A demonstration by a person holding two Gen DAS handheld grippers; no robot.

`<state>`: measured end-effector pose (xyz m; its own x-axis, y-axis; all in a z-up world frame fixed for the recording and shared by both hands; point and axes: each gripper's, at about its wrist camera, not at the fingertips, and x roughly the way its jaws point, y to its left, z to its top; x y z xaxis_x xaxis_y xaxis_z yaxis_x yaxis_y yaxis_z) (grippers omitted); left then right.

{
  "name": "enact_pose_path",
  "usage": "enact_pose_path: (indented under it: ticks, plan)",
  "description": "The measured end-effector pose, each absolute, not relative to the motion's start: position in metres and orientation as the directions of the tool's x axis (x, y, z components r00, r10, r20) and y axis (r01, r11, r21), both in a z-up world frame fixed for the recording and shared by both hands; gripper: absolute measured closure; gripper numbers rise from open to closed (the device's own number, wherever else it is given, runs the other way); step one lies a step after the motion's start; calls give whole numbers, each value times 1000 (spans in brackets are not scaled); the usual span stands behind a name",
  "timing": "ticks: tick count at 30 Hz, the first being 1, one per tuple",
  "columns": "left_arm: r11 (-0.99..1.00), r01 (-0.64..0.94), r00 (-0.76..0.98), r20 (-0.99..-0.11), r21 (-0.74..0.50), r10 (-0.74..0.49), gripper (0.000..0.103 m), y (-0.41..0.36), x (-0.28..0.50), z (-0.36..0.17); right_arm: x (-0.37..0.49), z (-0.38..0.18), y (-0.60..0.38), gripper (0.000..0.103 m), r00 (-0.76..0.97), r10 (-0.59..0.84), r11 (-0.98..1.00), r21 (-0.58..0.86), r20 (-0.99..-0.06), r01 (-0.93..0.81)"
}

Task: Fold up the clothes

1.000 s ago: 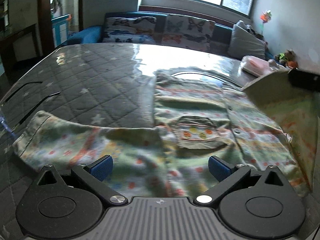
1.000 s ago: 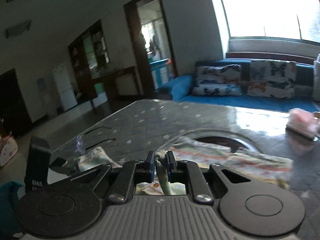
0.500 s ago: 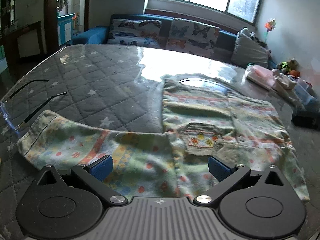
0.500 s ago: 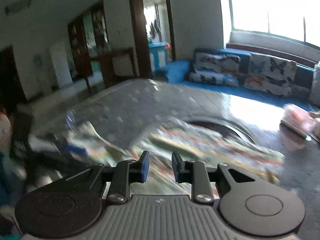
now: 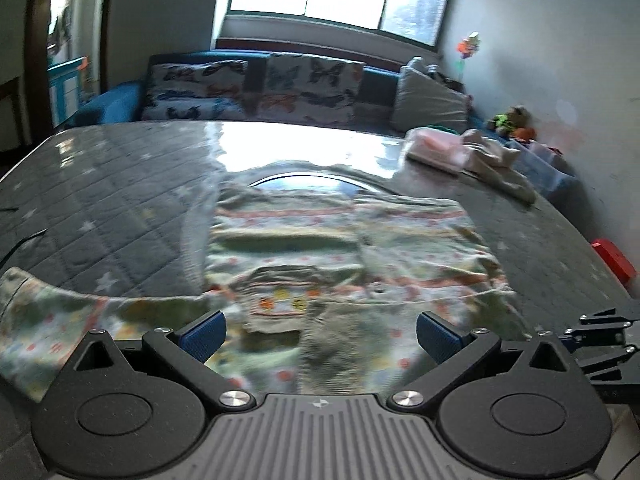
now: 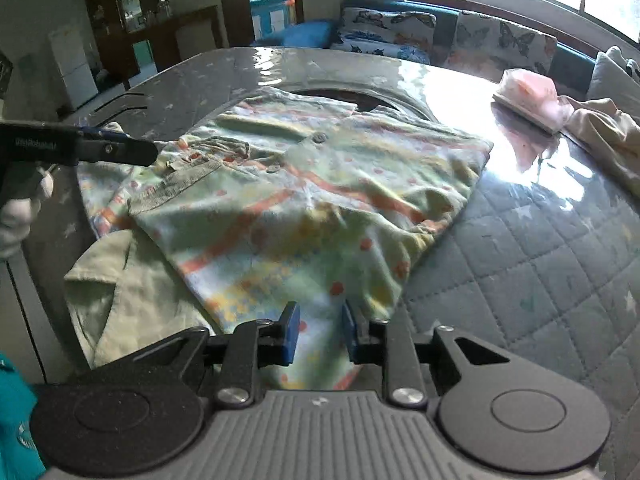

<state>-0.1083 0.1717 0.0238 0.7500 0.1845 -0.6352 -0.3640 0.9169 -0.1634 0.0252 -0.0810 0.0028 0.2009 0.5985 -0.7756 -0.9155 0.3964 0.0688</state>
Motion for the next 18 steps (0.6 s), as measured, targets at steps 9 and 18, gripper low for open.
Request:
enact_pose_path:
  ticks: [9, 18]
  plan:
    - [950, -258, 781, -616, -177, 98, 3, 155, -93, 13, 43, 22, -71, 81, 291, 657, 439, 38, -695, -898]
    - [956, -237, 757, -650, -172, 71, 13, 155, -80, -6, 65, -2, -58, 86, 306, 625, 471, 34, -718, -882]
